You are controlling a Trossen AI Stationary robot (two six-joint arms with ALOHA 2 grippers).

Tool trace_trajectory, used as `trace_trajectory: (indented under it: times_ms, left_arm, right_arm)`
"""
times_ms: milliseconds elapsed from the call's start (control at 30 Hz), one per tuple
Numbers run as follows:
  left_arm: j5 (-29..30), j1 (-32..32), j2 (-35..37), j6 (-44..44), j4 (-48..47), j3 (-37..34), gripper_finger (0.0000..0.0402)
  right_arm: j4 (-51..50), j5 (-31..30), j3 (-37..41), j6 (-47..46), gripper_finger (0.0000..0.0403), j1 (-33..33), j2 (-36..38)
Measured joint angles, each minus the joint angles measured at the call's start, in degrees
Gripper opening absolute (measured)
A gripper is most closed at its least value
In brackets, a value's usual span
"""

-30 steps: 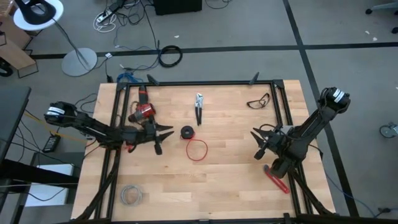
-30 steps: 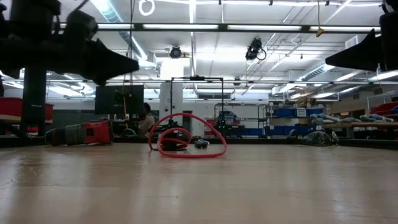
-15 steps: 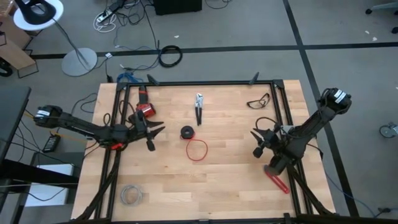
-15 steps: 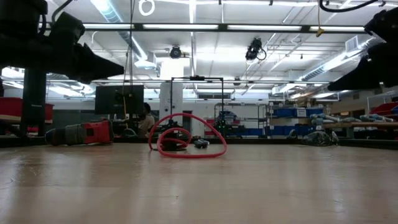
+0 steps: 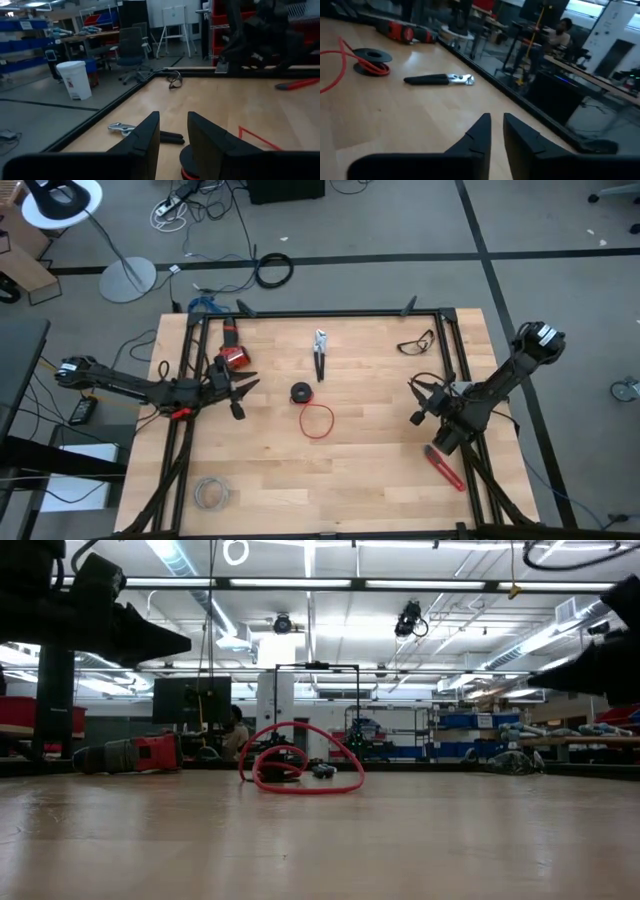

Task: Coil cords
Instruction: Return to Home Position

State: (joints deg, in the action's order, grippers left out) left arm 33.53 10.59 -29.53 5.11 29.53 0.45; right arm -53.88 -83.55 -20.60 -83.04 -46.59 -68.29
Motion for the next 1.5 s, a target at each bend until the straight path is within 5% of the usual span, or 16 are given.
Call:
trace_trajectory:
  times_ms: [133,267,467,567,667,800,1067,1267,1500]
  left_arm:
    - [0.1,0.0,1.9,-2.1,-2.2,0.0,0.0103]
    - [0.1,0.0,1.9,-3.7,-2.3,0.0,0.0103]
    - [0.1,0.0,1.9,-4.3,-2.3,0.0,0.0103]
    - [-3.3,0.0,1.8,-7.4,-2.4,0.0,0.0103]
    - [-13.0,0.0,1.8,-11.3,-3.8,0.0,0.0103]
    - [-21.0,0.0,1.8,-10.5,-8.9,0.0,0.0104]
    - [-19.5,0.0,1.7,-8.7,-10.9,0.0,0.0104]
    - [-19.4,0.0,1.6,-8.7,-10.3,0.0,0.0104]
    - [-19.4,0.0,1.7,-8.7,-9.7,0.0,0.0103]
  right_arm:
    - [10.4,-0.9,7.9,-2.1,0.0019,-3.2,0.0]
    - [24.5,-3.5,12.0,8.1,0.0004,-5.9,0.0]
    - [25.5,-2.1,12.5,9.6,0.0003,-6.6,0.0]
    - [25.6,2.6,12.6,9.7,0.0002,-6.0,0.0]
    - [26.4,8.9,12.7,9.7,0.0004,-4.9,0.0]
    - [30.1,10.5,12.1,9.7,0.0007,-1.8,0.0]
    - [43.7,33.8,11.4,9.3,0.0002,2.5,0.0]
    - [59.3,20.4,11.3,22.5,0.0012,4.0,0.0]
    - [76.0,16.7,11.3,23.4,0.0013,7.8,0.0]
